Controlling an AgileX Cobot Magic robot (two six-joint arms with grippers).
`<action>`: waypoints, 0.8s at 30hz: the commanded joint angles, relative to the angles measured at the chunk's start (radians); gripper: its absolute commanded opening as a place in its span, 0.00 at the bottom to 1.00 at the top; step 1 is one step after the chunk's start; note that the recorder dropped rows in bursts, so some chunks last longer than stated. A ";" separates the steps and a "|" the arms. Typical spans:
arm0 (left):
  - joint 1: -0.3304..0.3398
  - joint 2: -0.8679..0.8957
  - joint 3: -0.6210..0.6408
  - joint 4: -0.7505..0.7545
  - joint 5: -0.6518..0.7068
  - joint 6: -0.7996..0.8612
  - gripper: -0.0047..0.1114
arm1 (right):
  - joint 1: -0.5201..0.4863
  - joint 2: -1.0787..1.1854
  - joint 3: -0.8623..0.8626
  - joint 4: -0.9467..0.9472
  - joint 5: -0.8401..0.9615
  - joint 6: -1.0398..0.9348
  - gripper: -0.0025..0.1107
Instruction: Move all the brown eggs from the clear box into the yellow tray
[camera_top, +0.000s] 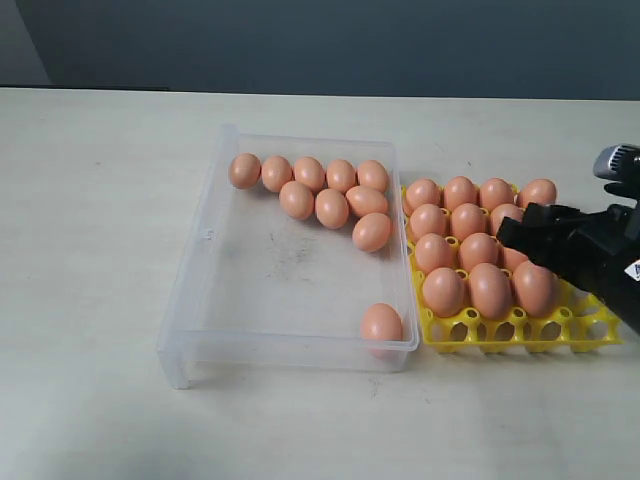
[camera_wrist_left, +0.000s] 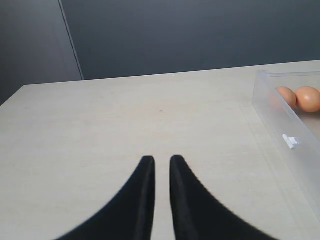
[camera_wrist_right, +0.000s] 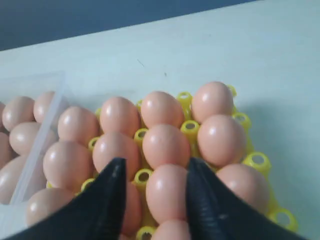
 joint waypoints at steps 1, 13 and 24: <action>0.000 0.001 0.005 -0.002 -0.012 -0.001 0.15 | -0.004 -0.029 -0.013 0.129 0.122 -0.086 0.02; 0.000 0.001 0.005 -0.002 -0.012 -0.001 0.15 | -0.004 0.142 -0.012 0.143 0.168 -0.089 0.03; 0.000 0.001 0.005 -0.002 -0.012 -0.001 0.15 | -0.004 0.172 -0.012 0.142 0.172 -0.089 0.03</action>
